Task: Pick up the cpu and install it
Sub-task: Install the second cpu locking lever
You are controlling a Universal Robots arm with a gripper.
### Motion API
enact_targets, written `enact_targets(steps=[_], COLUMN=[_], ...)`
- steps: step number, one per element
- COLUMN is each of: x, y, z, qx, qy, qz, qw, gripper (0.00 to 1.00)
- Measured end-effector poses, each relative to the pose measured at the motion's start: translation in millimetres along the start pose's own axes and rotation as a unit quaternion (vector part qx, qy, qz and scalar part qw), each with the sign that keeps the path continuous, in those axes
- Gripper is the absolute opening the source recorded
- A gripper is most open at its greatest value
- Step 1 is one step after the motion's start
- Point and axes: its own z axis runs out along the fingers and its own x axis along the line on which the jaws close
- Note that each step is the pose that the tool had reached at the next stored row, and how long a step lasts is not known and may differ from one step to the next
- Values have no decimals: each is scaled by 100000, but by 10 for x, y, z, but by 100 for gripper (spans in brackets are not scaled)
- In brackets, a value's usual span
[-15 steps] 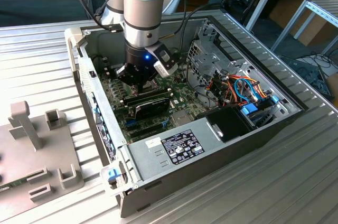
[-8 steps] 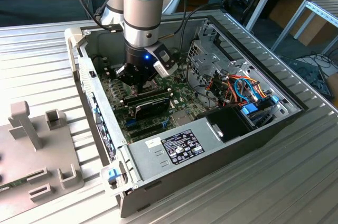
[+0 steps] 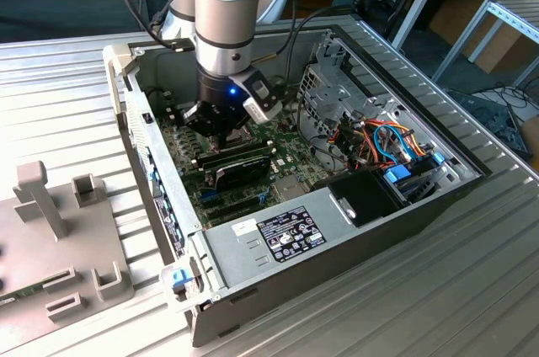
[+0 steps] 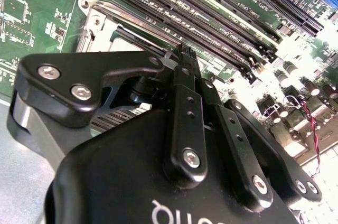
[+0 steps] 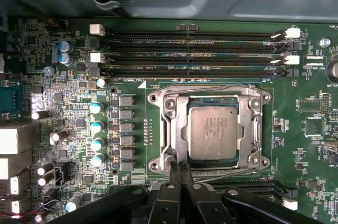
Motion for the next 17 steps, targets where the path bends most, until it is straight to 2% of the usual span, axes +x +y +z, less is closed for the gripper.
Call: enact_targets(steps=[4, 6, 12, 14, 17], x=[32, 81, 85, 87, 115], y=[-1, -1, -1, -1, -2], z=[-2, -5, -5, -6, -7], qx=[-2, -2, -14, -114, -354], qy=[-82, -261, -280, -299, -605], qz=[2, 0, 1, 13, 27], qw=[100000, 100000, 100000, 99999, 99998], gripper=[11, 11, 11, 11, 11])
